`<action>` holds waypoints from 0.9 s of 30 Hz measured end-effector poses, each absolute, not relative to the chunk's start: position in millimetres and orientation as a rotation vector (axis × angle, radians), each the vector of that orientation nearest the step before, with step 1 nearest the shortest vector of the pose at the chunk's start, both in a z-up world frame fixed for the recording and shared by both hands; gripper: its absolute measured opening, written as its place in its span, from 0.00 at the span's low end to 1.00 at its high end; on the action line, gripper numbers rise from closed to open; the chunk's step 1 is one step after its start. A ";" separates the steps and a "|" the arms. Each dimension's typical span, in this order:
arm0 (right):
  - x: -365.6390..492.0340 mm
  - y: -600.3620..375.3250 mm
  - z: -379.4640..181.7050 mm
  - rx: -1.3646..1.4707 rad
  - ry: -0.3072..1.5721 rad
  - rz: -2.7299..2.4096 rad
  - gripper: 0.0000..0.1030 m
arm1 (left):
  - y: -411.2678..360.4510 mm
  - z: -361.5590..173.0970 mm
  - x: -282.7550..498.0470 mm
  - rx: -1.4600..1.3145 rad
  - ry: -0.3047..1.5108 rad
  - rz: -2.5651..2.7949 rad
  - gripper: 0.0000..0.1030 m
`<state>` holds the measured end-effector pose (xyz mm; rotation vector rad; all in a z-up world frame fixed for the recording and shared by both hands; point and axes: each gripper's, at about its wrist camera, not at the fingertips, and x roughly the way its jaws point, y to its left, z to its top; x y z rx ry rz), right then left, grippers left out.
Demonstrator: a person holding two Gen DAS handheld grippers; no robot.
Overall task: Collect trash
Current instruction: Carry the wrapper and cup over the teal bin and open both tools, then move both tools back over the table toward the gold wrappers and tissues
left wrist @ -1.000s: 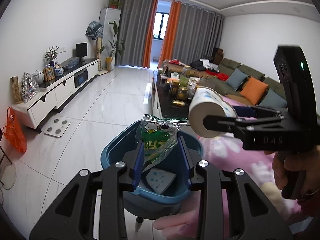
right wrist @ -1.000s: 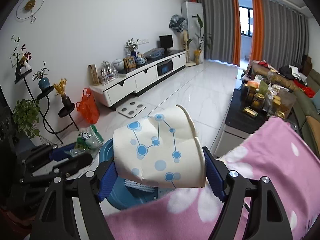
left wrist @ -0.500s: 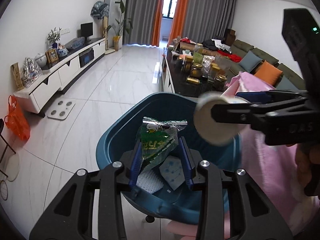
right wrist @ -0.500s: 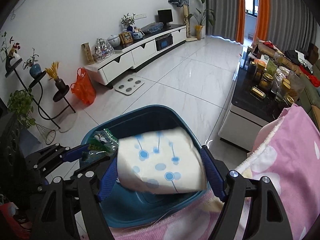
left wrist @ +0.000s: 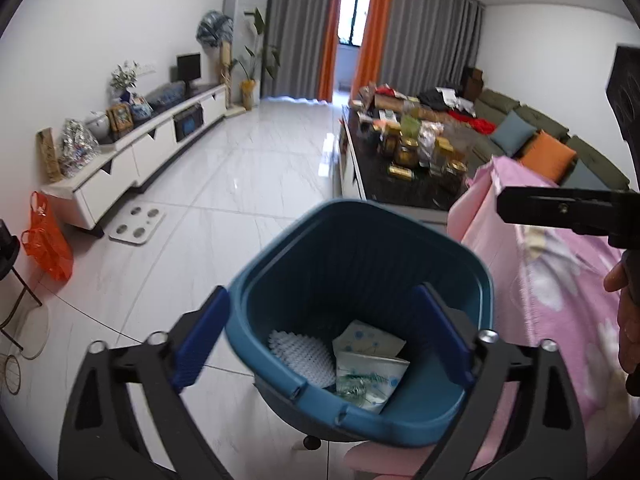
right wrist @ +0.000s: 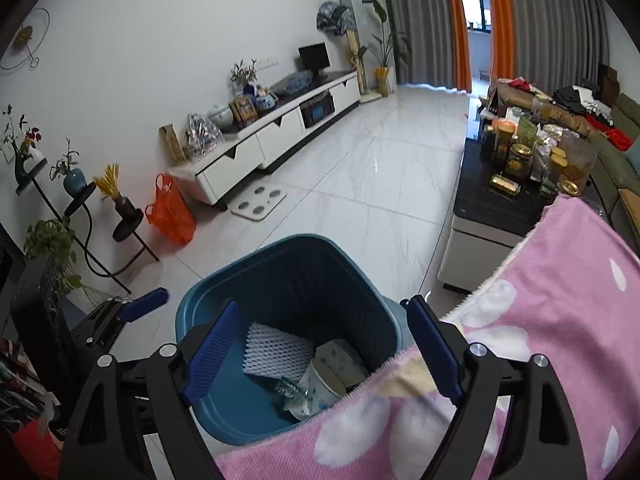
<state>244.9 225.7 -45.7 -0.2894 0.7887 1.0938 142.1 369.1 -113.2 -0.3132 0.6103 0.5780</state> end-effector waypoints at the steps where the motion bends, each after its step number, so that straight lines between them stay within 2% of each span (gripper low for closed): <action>1: 242.1 220.5 -41.5 -0.282 0.771 1.099 0.82 | 367.0 -108.8 137.9 -0.314 0.595 0.580 0.93; 12: 218.2 171.2 -12.0 -0.231 0.641 1.081 0.90 | 328.3 -53.7 71.9 -0.335 0.488 0.622 0.94; 27: 201.0 66.5 -3.9 -0.175 0.539 0.934 0.93 | 225.7 -12.0 78.7 -0.304 0.462 0.455 0.95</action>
